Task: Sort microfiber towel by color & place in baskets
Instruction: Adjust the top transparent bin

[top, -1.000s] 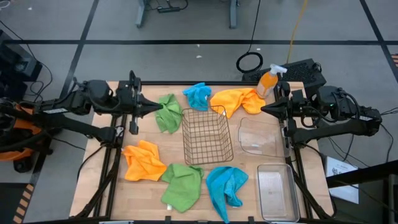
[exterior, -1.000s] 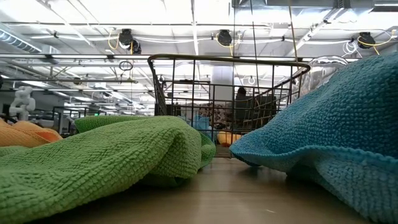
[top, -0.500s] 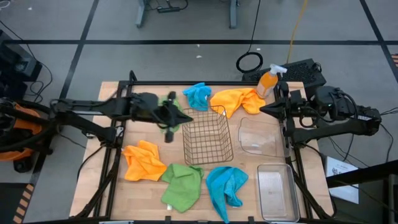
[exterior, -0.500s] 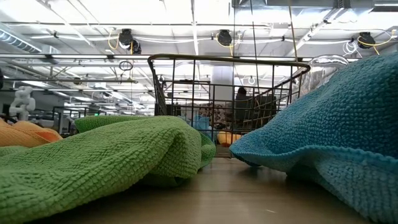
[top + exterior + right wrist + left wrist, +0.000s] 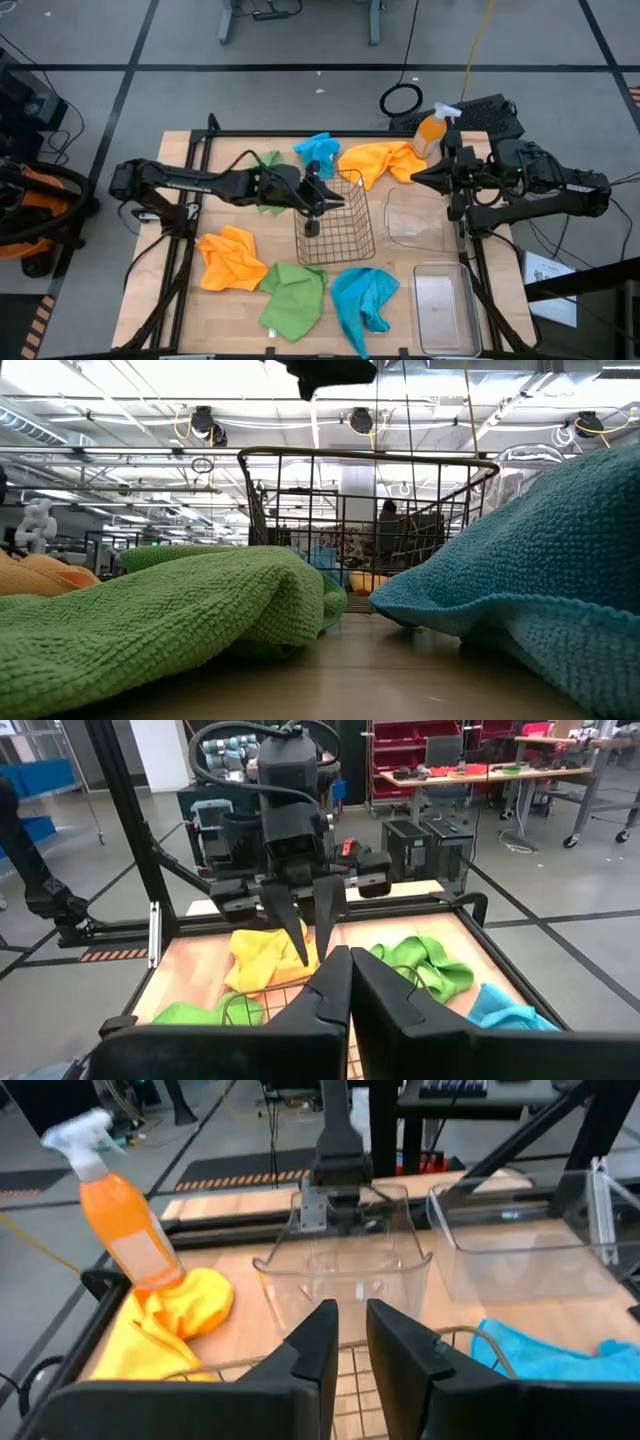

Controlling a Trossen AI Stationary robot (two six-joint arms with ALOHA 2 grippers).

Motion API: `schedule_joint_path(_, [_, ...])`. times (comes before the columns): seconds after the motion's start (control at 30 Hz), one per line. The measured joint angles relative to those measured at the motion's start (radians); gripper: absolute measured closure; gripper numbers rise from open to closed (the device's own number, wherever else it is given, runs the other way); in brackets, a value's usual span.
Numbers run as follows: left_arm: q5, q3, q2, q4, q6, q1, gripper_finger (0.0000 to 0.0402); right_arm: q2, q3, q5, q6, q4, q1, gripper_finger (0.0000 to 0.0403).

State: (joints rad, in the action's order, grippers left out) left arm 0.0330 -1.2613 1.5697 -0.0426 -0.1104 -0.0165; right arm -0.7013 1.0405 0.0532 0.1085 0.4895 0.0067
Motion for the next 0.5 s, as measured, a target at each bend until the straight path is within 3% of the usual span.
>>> schedule_joint_path(0.23, [-0.015,0.0,0.115,0.155,-0.009,-0.011,0.0334,-0.052,-0.001,0.0,0.008,0.03,0.0,0.0403])
schedule_joint_path(0.5, [-0.062,-0.003,0.228,0.399,-0.058,0.012,0.0333,-0.109,-0.001,-0.002,0.086,-0.059,0.0,0.0403])
